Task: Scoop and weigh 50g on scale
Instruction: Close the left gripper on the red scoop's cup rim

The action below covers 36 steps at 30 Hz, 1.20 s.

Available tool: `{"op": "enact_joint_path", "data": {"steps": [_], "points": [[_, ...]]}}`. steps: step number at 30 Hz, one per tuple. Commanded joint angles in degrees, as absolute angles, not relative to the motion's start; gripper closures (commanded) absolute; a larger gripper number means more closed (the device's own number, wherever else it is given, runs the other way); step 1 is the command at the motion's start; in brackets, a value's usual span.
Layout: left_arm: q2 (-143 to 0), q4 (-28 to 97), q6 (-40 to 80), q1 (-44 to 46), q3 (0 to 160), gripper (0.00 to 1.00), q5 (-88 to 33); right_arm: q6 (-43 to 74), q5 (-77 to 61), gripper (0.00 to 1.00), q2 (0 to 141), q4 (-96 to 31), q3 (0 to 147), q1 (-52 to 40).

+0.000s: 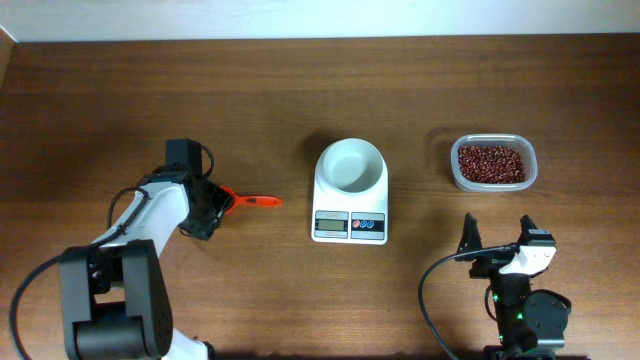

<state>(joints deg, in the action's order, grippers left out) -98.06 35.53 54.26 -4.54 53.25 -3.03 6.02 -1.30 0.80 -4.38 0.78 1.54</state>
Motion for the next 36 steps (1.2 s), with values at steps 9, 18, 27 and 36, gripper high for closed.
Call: {"op": "enact_joint_path", "data": {"steps": [9,18,27,36], "points": [[-98.7,35.4,70.3,-4.8,52.6,0.54,-2.6,6.2,-0.8,0.01,0.2,-4.5,0.3,1.9],[-98.7,34.2,71.4,-4.8,52.6,0.62,-2.6,6.2,-0.8,0.01,0.2,-4.5,0.3,1.9],[-98.7,32.9,71.4,-4.8,52.6,0.71,-2.8,6.2,-0.8,0.01,0.2,-4.5,0.3,1.9],[-98.7,32.8,69.8,-4.8,52.6,1.0,-2.7,6.2,-0.8,0.01,0.2,-4.5,0.3,1.9]]}}
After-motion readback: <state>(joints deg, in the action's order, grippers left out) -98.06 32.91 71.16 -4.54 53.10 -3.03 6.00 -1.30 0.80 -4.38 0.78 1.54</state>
